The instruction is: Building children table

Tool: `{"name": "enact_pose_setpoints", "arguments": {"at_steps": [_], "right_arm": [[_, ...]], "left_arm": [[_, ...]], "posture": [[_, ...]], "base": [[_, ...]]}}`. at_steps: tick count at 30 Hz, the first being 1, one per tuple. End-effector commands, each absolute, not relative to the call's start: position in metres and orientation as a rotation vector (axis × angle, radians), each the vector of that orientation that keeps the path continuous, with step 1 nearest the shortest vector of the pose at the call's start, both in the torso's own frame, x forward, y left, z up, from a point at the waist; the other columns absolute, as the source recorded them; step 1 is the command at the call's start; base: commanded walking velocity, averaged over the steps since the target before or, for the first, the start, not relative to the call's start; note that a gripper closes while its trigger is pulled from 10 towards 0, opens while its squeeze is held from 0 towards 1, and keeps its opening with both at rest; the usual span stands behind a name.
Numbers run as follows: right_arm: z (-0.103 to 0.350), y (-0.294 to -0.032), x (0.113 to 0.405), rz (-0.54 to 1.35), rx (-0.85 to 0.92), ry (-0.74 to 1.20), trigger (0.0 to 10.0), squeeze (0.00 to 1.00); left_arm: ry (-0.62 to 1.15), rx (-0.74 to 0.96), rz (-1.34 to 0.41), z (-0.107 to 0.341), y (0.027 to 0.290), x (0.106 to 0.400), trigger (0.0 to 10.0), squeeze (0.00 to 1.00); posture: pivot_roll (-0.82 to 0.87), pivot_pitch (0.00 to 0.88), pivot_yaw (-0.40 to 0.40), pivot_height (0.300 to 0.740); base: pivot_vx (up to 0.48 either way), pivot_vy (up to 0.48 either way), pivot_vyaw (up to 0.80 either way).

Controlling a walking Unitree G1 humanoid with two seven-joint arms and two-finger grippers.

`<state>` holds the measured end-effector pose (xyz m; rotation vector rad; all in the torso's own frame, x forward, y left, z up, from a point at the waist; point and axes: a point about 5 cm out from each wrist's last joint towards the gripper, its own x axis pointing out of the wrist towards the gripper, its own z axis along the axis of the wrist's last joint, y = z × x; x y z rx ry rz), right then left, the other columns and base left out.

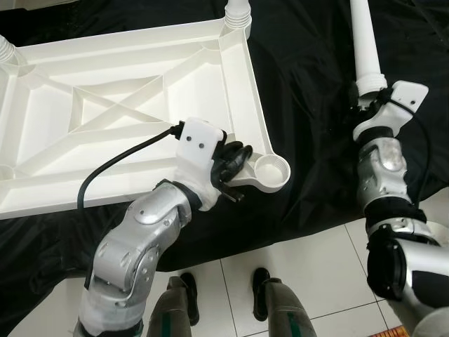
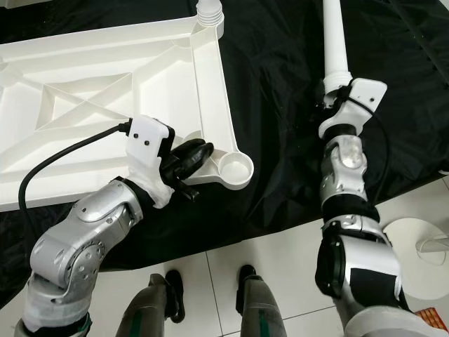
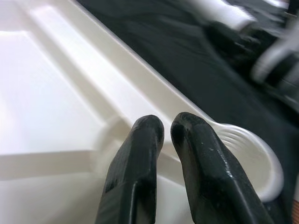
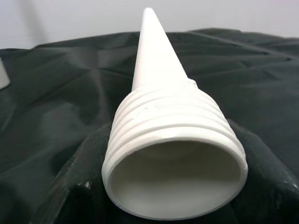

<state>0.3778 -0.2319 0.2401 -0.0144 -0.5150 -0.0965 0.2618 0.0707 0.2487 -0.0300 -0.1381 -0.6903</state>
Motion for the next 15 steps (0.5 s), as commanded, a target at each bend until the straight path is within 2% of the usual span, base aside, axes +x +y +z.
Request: {"name": "enact_pose_setpoints", "arguments": {"at_steps": [1, 9, 12, 15], "right_arm": [[0.234, -0.227, 0.37, -0.093, -0.045, -0.549, 10.0, 0.0], [0.236, -0.222, 0.362, -0.065, -0.014, -0.587, 10.0, 0.0], [0.248, -0.212, 0.355, -0.046, 0.021, -0.669, 10.0, 0.0], [0.257, -0.207, 0.353, -0.031, 0.031, -0.711, 10.0, 0.0]], "left_arm": [[-0.146, -0.027, -0.649, 0.249, 0.08, 0.268, 10.0, 0.0], [-0.179, -0.043, -0.637, 0.255, 0.086, 0.275, 10.0, 0.0], [-0.19, -0.071, -0.698, 0.259, 0.084, 0.279, 10.0, 0.0], [-0.207, -0.064, -0.732, 0.262, 0.082, 0.279, 10.0, 0.0]], "posture": [[0.09, 0.269, 0.063, 0.74], [0.07, 0.22, 0.054, 0.74], [0.03, 0.176, 0.051, 0.74], [0.03, 0.17, 0.051, 0.74]], "base": [[0.0, 0.0, 0.0], [0.0, 0.0, 0.0], [0.0, 0.0, 0.0], [0.0, 0.0, 0.0]]}}
